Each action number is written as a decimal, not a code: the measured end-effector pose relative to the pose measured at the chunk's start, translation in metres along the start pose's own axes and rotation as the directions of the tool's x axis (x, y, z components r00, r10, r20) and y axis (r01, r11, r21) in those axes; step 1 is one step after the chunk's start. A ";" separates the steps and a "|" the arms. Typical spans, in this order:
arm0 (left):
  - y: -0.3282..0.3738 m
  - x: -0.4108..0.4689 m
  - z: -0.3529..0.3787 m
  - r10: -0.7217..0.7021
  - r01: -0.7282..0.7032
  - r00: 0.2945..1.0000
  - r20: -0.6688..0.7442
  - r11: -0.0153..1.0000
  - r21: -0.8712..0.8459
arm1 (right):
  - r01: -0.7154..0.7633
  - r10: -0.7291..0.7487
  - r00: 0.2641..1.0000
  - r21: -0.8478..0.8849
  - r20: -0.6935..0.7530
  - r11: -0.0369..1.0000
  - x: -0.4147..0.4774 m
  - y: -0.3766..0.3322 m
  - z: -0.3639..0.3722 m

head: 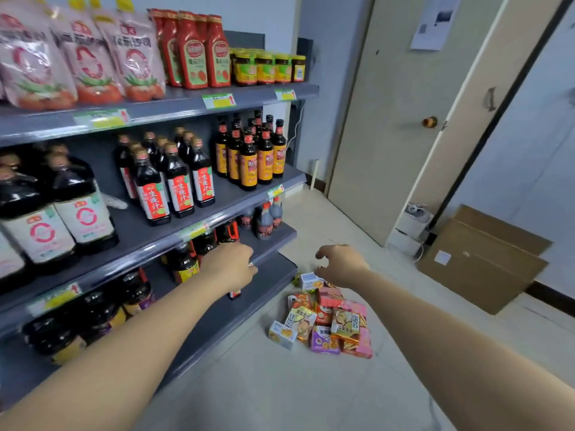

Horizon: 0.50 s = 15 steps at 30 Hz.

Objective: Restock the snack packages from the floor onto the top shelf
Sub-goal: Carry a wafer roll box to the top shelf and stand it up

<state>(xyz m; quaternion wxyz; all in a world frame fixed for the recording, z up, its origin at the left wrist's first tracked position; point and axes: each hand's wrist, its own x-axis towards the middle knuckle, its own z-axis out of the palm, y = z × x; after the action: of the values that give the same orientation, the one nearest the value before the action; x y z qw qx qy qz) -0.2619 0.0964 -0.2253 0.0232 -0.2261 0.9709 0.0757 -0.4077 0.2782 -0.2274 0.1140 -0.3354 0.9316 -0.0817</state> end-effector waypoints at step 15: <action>0.151 0.203 0.102 0.130 -0.109 0.975 0.181 0.987 -0.120 | -0.279 0.270 0.957 0.078 0.109 0.957 0.122 0.210 0.021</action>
<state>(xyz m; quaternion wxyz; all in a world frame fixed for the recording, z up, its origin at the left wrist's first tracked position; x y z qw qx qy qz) -0.5093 0.1583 -0.3211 0.0977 -0.1600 0.9706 0.1512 -0.6204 0.3580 -0.3144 0.1850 -0.2006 0.9577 -0.0916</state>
